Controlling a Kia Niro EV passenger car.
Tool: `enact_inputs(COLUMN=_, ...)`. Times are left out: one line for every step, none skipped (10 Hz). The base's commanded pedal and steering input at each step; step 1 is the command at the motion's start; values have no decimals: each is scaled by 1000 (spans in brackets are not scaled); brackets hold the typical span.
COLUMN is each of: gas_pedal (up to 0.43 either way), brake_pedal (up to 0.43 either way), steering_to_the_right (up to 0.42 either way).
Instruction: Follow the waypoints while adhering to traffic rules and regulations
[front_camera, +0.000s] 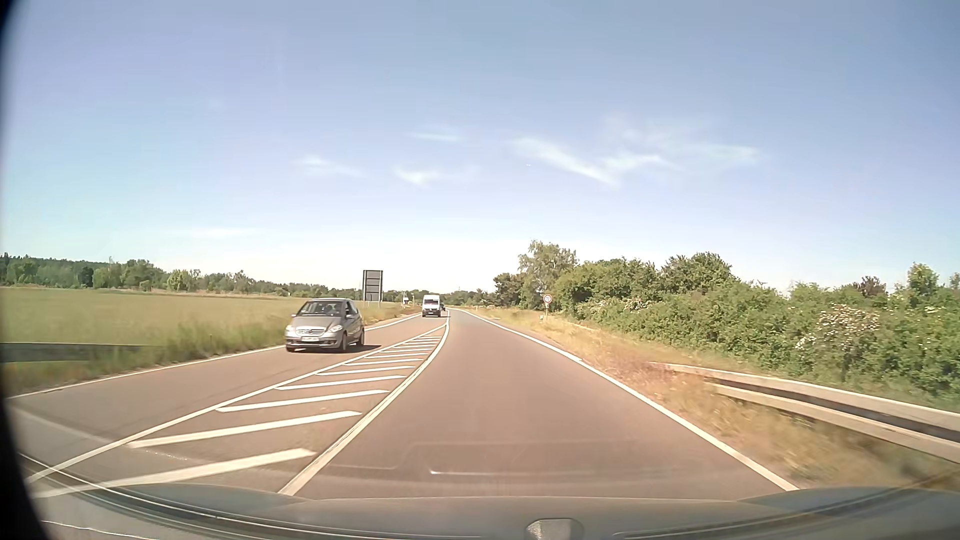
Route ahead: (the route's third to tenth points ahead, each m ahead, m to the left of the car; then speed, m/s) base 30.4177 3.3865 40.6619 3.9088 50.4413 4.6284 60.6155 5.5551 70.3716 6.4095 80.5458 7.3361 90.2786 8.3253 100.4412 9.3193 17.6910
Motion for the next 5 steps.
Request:
enact_inputs(gas_pedal=228, brake_pedal=24, steering_to_the_right=-19)
enact_inputs(gas_pedal=209, brake_pedal=24, steering_to_the_right=-19)
enact_inputs(gas_pedal=197, brake_pedal=24, steering_to_the_right=-19)
enact_inputs(gas_pedal=189, brake_pedal=24, steering_to_the_right=-18)
enact_inputs(gas_pedal=177, brake_pedal=24, steering_to_the_right=-18)
